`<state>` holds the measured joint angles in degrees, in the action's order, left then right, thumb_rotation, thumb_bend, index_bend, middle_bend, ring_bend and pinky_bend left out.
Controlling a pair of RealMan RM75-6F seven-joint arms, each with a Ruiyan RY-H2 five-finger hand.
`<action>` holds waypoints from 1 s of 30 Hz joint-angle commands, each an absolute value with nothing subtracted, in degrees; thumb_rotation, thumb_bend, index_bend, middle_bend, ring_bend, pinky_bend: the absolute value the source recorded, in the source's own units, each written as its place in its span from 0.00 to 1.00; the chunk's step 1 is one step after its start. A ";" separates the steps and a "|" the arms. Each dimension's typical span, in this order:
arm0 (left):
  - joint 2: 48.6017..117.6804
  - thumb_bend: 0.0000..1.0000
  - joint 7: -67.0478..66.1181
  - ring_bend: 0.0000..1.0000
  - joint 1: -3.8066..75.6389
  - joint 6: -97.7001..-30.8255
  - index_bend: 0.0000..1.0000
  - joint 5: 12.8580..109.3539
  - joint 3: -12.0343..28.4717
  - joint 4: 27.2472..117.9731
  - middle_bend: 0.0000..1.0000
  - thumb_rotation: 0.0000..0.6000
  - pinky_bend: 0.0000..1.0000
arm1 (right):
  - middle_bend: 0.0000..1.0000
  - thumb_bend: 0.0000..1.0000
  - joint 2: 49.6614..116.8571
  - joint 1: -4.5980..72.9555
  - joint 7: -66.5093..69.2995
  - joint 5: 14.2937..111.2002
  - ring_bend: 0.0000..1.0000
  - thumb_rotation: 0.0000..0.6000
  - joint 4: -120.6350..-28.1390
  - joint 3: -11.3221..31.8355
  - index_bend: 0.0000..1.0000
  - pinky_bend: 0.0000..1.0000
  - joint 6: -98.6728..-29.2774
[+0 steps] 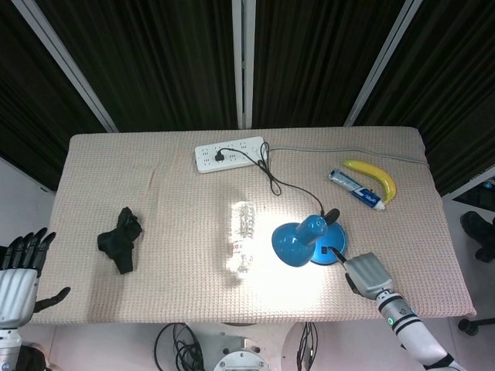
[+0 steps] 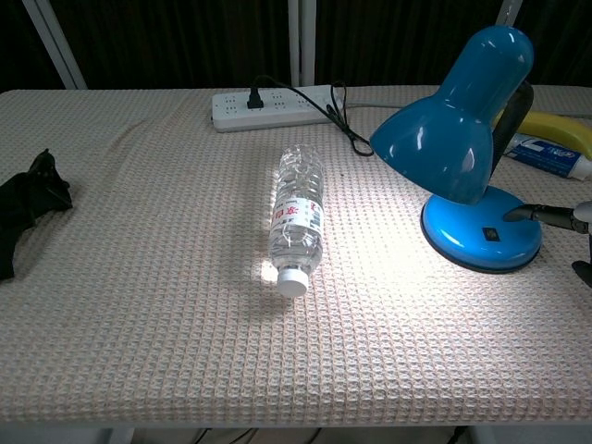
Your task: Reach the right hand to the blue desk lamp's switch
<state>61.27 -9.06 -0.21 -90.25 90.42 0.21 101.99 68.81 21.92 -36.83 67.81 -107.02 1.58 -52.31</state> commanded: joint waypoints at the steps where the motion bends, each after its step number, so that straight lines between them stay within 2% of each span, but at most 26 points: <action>1: 61.26 0.00 -8.99 0.00 -0.18 -90.17 0.01 90.25 0.24 101.96 0.00 1.00 0.00 | 1.00 0.63 70.03 23.54 -38.74 65.68 0.91 1.00 -107.25 1.33 0.00 0.87 -51.85; 30: 61.60 0.00 -7.47 0.00 0.03 -89.66 0.00 89.46 0.32 100.87 0.00 1.00 0.00 | 1.00 0.61 72.38 29.30 -43.03 55.41 0.91 1.00 -106.03 -3.17 0.00 0.87 -54.09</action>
